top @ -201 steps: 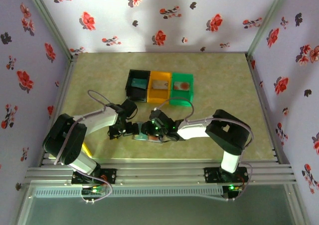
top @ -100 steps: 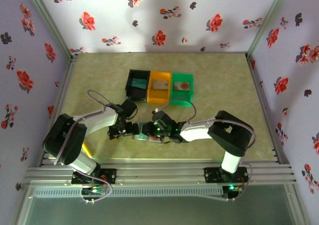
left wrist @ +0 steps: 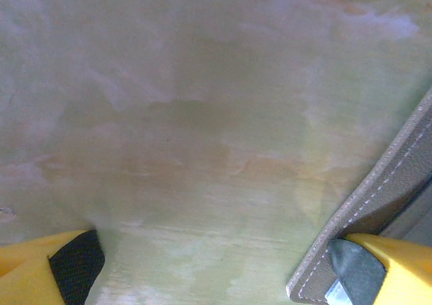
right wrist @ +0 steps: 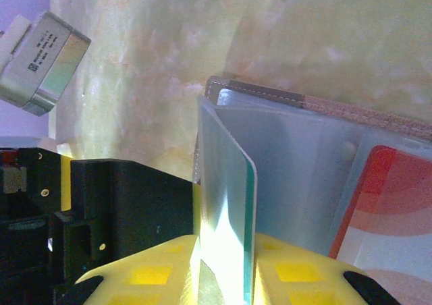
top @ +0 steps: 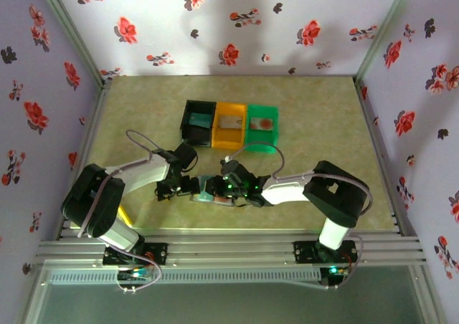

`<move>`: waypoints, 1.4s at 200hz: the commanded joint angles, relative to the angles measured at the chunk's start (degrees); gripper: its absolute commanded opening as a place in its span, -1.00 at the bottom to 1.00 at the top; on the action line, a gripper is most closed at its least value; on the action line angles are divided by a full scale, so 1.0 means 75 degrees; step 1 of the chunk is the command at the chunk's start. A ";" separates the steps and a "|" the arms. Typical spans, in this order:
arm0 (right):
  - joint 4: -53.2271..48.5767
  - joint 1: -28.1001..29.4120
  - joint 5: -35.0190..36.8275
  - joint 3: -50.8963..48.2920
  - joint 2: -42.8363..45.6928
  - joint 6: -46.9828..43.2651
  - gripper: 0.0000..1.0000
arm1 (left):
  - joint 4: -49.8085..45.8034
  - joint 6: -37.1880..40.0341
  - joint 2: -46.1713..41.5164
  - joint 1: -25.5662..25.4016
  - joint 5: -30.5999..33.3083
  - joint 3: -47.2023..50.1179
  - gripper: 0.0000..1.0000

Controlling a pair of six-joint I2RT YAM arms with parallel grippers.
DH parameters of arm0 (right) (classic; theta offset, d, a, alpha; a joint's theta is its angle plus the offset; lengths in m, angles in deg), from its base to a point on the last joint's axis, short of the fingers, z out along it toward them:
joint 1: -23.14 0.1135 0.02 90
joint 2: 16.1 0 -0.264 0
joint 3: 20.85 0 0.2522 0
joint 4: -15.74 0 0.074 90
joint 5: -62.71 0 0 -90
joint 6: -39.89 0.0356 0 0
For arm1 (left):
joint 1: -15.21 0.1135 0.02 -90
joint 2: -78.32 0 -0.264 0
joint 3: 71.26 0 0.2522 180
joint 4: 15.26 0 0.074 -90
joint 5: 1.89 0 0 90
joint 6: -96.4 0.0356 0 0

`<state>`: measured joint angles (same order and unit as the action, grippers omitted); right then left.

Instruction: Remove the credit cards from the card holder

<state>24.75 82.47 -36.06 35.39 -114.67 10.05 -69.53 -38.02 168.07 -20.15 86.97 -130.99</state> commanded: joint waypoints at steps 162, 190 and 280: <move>-0.0077 0.0070 0.0256 -0.0227 0.0461 -0.0264 -0.67 | 0.1265 -0.0200 0.1145 -0.0220 -0.0785 0.0939 0.89; -0.0100 0.0061 0.0279 -0.0265 0.0512 -0.0275 -0.69 | 0.1265 -0.0201 0.1157 -0.0220 -0.0790 0.0927 0.89; -0.0156 0.0046 0.0278 -0.0330 0.0618 -0.0313 -0.64 | 0.1299 -0.0228 0.1180 -0.0233 -0.0820 0.0939 0.89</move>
<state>24.00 82.45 -34.95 34.03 -111.67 8.80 -69.47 -38.20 168.14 -20.17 86.94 -130.97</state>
